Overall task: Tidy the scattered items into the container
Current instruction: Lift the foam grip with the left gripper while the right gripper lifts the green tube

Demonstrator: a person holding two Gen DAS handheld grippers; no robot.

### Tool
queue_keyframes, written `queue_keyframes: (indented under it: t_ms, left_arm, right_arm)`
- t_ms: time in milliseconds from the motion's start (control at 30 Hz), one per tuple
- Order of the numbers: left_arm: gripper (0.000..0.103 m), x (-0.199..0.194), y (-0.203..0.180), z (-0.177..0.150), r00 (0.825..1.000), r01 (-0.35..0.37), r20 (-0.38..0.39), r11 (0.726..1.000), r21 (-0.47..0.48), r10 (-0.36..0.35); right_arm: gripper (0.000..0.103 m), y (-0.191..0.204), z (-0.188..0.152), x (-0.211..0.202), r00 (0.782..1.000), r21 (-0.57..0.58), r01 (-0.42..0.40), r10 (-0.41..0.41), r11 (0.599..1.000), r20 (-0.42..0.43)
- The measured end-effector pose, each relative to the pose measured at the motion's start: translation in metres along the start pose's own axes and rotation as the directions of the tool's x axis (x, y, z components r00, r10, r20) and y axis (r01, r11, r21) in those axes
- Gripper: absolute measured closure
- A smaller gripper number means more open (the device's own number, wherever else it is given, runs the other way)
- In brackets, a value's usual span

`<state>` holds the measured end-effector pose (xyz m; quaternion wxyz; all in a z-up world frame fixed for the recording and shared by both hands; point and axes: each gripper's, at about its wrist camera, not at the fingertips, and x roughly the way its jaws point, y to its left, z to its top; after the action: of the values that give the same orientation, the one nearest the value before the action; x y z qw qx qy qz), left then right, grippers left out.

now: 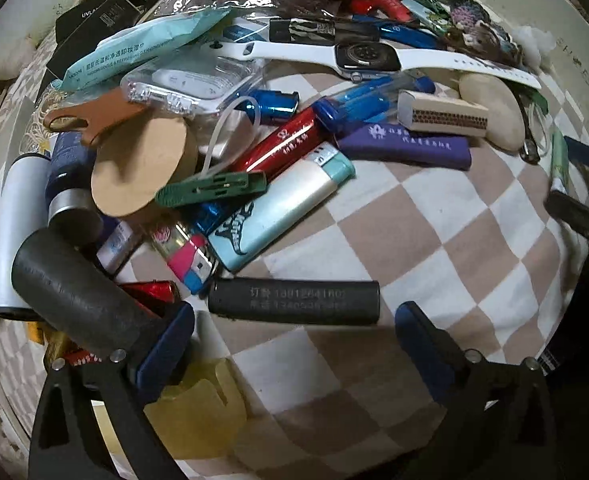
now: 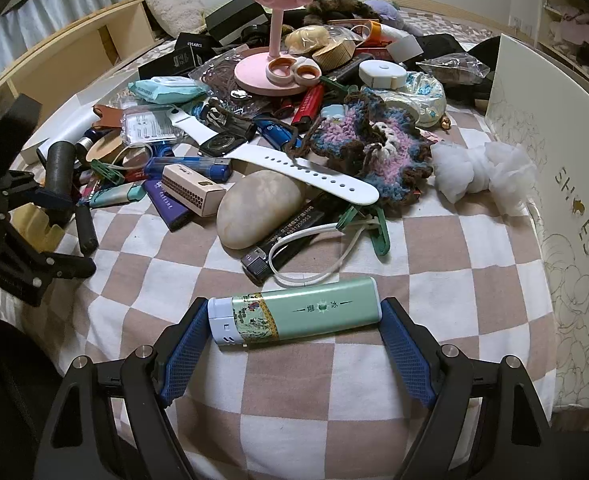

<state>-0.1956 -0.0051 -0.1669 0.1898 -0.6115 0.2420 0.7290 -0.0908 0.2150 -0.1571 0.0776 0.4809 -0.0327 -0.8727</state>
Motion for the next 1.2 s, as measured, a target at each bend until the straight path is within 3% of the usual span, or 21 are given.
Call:
queue_keyframes:
  t_ms: [133, 300, 433, 600, 700, 967, 1200]
  left_arm:
    - [0.004, -0.002, 0.002, -0.002, 0.995, 0.082, 0.061, 0.997, -0.006, -0.082]
    - [0.008, -0.008, -0.011, -0.004, 0.982, 0.163, 0.082, 0.984, 0.068, -0.169]
    - [0.008, -0.008, -0.03, -0.002, 0.981, 0.17, 0.077, 0.977, 0.126, -0.18]
    - [0.007, -0.006, -0.039, 0.003, 0.976, 0.184, 0.096, 0.977, 0.104, -0.194]
    - [0.007, -0.005, -0.038, 0.004, 0.973, 0.19, 0.119, 0.978, 0.084, -0.199]
    - [0.007, -0.007, -0.034, 0.002, 0.963, 0.209, 0.156, 0.974, 0.09, -0.221]
    - [0.008, -0.003, -0.035, 0.006, 0.963, 0.207, 0.146, 0.969, 0.137, -0.227]
  right_arm:
    - [0.018, 0.0, 0.0, 0.0, 1.0, 0.0, 0.0, 0.0, 1.0, 0.0]
    - [0.018, -0.003, 0.001, 0.001, 1.0, -0.002, -0.009, 0.009, 1.0, -0.004]
    - [0.018, -0.006, 0.001, -0.001, 1.0, 0.013, -0.03, 0.03, 0.999, -0.004]
    - [0.018, -0.003, -0.002, -0.004, 0.998, 0.01, -0.069, 0.069, 0.998, -0.01]
    - [0.008, 0.002, -0.006, -0.007, 0.995, -0.009, -0.097, 0.097, 0.995, -0.018]
    - [0.008, -0.002, -0.011, -0.016, 0.988, 0.026, -0.151, 0.152, 0.988, -0.022]
    - [0.008, 0.0, -0.01, -0.014, 0.993, 0.024, -0.119, 0.119, 0.993, -0.019]
